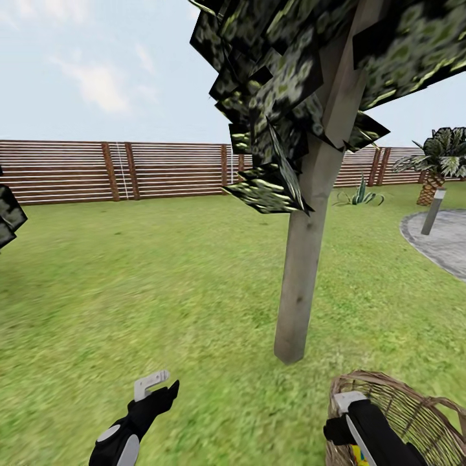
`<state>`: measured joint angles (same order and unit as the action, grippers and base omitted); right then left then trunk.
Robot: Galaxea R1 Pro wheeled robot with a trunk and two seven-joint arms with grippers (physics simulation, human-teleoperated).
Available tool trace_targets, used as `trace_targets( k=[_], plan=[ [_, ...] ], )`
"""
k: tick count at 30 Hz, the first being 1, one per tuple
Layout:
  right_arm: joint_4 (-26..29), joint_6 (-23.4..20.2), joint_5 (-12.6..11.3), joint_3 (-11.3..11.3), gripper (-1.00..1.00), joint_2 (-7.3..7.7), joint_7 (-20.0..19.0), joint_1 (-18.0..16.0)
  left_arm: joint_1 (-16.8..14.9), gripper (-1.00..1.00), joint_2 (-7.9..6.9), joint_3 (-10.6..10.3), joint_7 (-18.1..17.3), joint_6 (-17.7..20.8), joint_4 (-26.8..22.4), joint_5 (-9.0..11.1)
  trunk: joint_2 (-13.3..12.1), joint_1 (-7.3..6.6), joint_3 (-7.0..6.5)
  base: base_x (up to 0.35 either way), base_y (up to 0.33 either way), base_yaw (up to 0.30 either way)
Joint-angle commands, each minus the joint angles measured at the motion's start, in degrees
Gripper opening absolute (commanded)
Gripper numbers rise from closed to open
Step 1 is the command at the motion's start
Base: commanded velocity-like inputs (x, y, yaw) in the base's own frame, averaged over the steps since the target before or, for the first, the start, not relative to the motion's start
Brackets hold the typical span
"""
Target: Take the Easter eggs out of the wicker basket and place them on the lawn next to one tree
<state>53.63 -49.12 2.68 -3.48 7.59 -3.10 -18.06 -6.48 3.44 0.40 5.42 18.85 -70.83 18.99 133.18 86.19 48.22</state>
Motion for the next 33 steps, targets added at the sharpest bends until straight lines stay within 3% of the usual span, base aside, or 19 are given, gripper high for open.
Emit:
trace_targets(
  k=[1,11,33],
  plan=[
    [0.1,-0.3,0.3,-0.1,1.0,0.06,-0.3,0.0,0.0,1.0,0.01,0.0,0.3,0.3,-0.1,0.6,0.0,-0.01,0.06,0.0,0.0,0.0],
    [-0.1,-0.3,0.3,-0.1,1.0,0.06,-0.3,0.0,0.0,1.0,0.06,0.0,0.3,0.3,-0.1,0.6,0.0,-0.01,0.06,0.0,0.0,0.0],
    [0.0,-0.3,0.3,0.0,1.0,0.06,-0.4,0.0,0.0,1.0,0.08,0.0,0.3,0.4,0.1,0.6,-8.8,-4.84,-3.89,0.0,0.0,0.0]
  ],
)
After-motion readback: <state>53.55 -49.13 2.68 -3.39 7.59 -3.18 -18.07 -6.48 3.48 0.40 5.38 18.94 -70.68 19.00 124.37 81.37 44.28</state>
